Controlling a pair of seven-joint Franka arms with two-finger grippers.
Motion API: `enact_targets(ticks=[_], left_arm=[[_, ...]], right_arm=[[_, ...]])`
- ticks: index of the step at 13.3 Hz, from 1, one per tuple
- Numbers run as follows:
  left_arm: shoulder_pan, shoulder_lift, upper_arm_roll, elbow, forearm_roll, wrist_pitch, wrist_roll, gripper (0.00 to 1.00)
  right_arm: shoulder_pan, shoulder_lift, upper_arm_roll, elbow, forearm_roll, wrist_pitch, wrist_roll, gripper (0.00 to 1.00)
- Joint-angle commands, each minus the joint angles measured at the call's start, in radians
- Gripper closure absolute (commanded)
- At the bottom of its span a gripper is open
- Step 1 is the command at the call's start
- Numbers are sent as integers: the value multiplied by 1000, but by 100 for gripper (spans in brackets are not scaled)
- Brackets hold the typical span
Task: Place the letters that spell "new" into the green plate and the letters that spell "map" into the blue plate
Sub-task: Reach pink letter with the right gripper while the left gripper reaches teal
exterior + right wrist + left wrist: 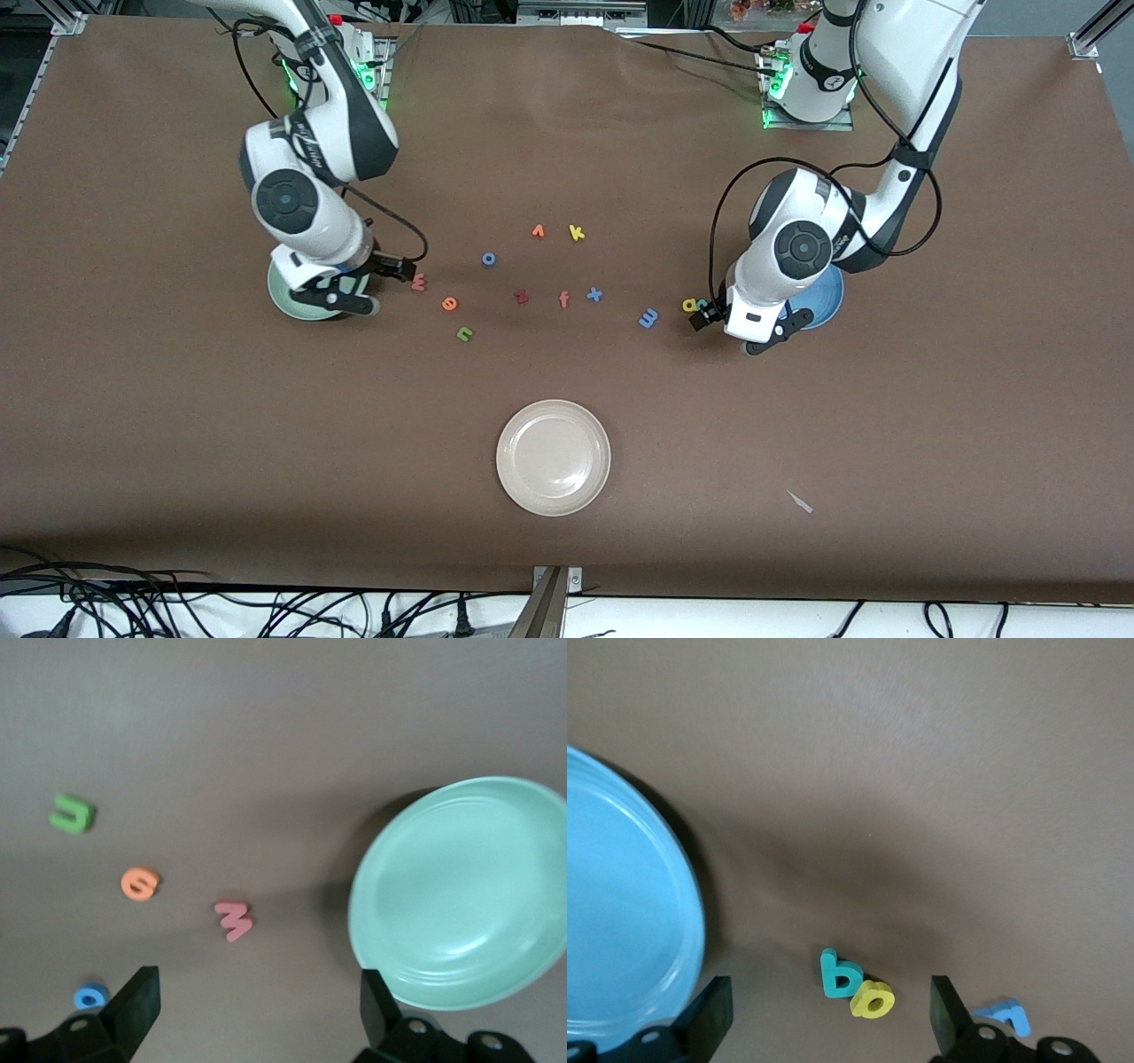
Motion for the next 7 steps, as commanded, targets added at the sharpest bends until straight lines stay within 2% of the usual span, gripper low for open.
enact_targets(ticks=[1, 3, 5, 7], left_arm=[[-9, 28, 1, 4, -70, 45, -18, 7], [-9, 48, 1, 6, -78, 57, -18, 7], [1, 59, 0, 6, -79, 73, -18, 11], [0, 76, 0, 7, -88, 77, -18, 15]], right_arm=[[8, 32, 7, -48, -12, 93, -103, 0], [8, 40, 8, -115, -12, 207, -108, 0], [8, 55, 8, -152, -10, 248, -116, 2], [8, 74, 8, -166, -10, 303, -116, 15]])
